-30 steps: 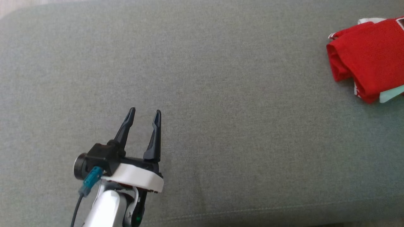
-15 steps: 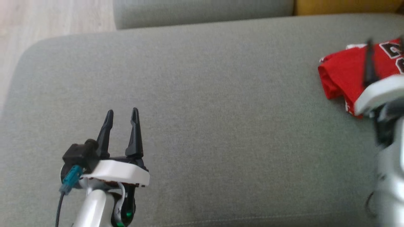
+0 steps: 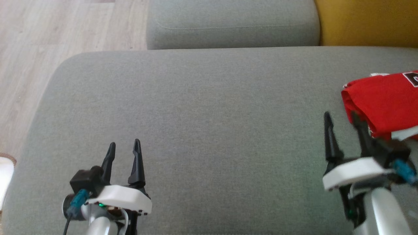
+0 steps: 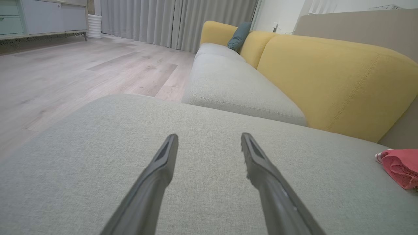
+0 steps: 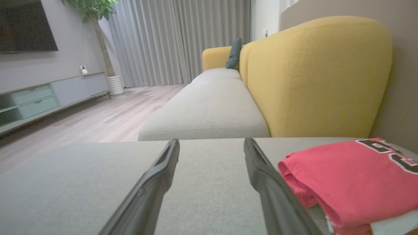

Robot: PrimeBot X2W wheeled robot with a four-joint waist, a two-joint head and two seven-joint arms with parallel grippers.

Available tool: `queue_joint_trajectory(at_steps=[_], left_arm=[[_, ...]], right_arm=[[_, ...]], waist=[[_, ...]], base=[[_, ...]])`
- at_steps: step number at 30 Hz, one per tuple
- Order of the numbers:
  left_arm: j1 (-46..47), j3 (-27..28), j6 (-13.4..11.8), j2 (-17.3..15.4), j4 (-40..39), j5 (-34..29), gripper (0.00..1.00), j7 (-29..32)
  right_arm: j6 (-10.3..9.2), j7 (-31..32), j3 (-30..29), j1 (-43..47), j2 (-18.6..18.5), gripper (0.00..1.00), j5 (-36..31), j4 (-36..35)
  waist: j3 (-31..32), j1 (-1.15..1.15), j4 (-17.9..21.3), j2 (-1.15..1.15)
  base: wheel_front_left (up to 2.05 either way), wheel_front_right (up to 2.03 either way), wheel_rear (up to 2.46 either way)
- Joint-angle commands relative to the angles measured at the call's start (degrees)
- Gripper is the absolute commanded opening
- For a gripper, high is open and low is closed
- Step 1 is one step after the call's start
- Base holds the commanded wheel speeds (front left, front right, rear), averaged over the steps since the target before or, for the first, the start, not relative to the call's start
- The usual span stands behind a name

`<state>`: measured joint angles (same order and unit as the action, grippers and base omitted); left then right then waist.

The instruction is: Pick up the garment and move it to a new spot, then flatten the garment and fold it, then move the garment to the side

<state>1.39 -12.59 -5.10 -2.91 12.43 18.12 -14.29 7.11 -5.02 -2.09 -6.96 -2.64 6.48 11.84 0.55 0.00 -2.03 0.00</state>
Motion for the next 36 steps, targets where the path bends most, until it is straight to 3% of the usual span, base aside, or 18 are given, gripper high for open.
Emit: queue_joint_trajectory(at_steps=[1, 8, 29, 30, 36], left_arm=[[1.6, 1.9, -0.2, 0.0, -1.8, -0.8, 1.0, -0.7], [0.4, 1.8, -0.2, 0.0, -2.2, -1.3, 1.0, -0.7], [0.7, 0.4, -0.4, 0.0, -2.5, -1.7, 1.0, -0.7], [-1.8, -1.3, -0.4, 0.0, -0.4, -1.5, 0.0, 0.0], [-4.1, -1.5, -0.3, -0.1, 3.7, -1.1, 0.0, 0.2]], right_arm=[[0.37, -1.5, 2.1, -0.6, -0.3, 1.0, 0.8, -2.5], [0.37, -4.3, 3.5, 3.8, -0.2, 1.0, 2.5, -2.1], [0.37, -4.4, 3.8, 3.9, -0.2, 1.0, 2.2, -0.5], [0.0, -4.1, 2.2, 5.8, 0.0, 0.0, 2.5, 1.2], [-0.01, -3.9, 2.1, 7.8, 0.1, 0.0, 2.9, 5.6]], waist=[[0.3, 0.0, -0.5, 0.0], [0.6, 0.0, -1.0, 0.0], [0.6, 0.0, -1.0, 0.0], [0.6, 0.0, -1.0, 0.0], [0.6, 0.0, -1.0, 0.0]], base=[[0.0, 0.0, 0.0], [0.0, 0.0, 0.0], [0.0, 0.0, 0.0], [0.0, 0.0, 0.0], [0.0, 0.0, 0.0]])
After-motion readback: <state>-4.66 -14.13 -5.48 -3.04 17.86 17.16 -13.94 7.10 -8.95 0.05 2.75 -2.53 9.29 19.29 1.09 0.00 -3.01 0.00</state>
